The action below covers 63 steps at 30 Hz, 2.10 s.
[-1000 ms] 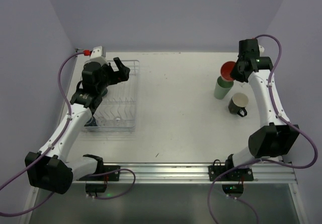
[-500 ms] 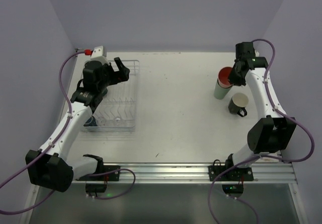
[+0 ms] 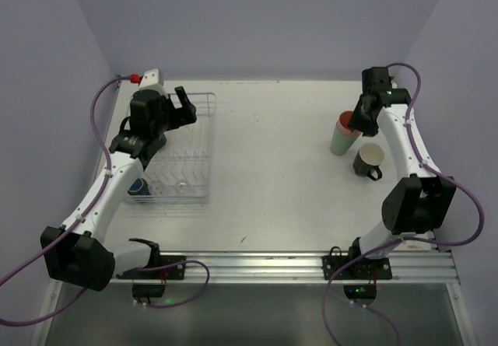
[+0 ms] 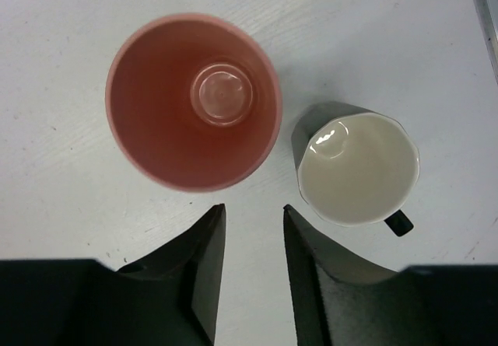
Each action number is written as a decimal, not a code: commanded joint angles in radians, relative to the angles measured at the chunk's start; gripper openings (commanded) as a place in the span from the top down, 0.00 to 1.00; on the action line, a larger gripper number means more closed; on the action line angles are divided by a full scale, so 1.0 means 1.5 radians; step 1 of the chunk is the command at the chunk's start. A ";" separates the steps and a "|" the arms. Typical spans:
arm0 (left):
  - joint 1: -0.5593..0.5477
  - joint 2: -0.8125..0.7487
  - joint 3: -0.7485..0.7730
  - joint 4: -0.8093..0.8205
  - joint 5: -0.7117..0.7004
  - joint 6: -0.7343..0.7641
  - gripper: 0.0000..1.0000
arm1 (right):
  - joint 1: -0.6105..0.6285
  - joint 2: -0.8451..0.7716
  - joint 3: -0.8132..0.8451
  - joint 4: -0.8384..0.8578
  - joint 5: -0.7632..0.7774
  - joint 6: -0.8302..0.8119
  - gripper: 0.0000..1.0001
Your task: Unload the cups from the dish rack
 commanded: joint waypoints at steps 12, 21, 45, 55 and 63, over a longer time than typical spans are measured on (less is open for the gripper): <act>0.027 0.067 0.122 -0.162 -0.256 0.041 0.00 | 0.043 -0.061 0.060 0.016 -0.030 -0.015 0.48; 0.143 0.114 0.086 -0.163 -0.298 0.028 0.00 | 0.150 -0.132 0.036 0.064 -0.198 -0.033 0.41; 0.242 0.198 0.111 -0.109 0.175 0.353 0.10 | 0.387 -0.216 -0.098 0.184 -0.371 -0.086 0.23; 0.244 0.280 0.152 -0.152 0.141 0.394 0.00 | 0.411 -0.225 -0.135 0.205 -0.364 -0.084 0.23; 0.244 0.329 0.185 -0.180 0.137 0.401 0.00 | 0.411 -0.208 -0.131 0.208 -0.358 -0.088 0.23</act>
